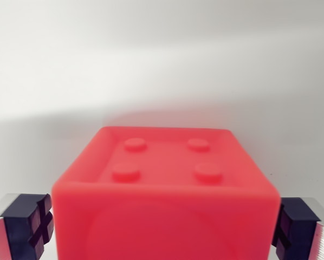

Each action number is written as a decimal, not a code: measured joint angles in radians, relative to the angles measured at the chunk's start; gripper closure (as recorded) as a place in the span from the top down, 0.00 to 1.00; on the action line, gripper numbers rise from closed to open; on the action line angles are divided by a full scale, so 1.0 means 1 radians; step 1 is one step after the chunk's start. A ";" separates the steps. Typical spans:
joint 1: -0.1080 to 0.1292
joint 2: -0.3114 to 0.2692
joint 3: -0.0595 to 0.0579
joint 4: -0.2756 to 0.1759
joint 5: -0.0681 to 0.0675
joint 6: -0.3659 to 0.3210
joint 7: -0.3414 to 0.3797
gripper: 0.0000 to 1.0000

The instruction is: Destack cube

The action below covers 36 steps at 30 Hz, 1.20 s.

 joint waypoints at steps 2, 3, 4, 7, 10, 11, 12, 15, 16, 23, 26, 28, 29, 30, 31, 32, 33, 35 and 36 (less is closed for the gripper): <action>0.000 0.000 0.000 0.000 0.000 0.000 0.000 1.00; 0.000 0.000 0.000 0.000 0.000 0.000 0.000 1.00; 0.000 0.000 0.000 0.000 0.000 0.000 0.000 1.00; 0.000 0.000 0.000 0.000 0.000 0.000 0.000 1.00; 0.000 0.000 0.000 0.000 0.000 0.000 0.000 1.00; 0.000 0.000 0.000 0.000 0.000 0.000 0.000 1.00; 0.000 -0.001 0.000 0.000 0.000 -0.001 0.000 1.00; 0.001 -0.008 -0.001 -0.002 0.000 -0.005 0.000 1.00; 0.001 -0.013 -0.001 -0.003 0.000 -0.008 0.000 1.00; 0.004 -0.052 -0.005 -0.014 0.000 -0.034 0.001 1.00; 0.007 -0.070 -0.008 -0.019 -0.002 -0.049 0.002 1.00; 0.009 -0.087 -0.011 -0.022 -0.003 -0.061 0.003 1.00; 0.011 -0.096 -0.013 -0.024 -0.003 -0.068 0.003 1.00; 0.011 -0.101 -0.013 -0.025 -0.004 -0.072 0.003 1.00; 0.013 -0.111 -0.015 -0.027 -0.004 -0.080 0.004 1.00; 0.014 -0.123 -0.017 -0.030 -0.005 -0.089 0.004 1.00; 0.015 -0.134 -0.018 -0.033 -0.007 -0.096 0.005 1.00; 0.017 -0.155 -0.021 -0.037 -0.010 -0.113 0.007 1.00; 0.018 -0.160 -0.022 -0.037 -0.011 -0.118 0.008 1.00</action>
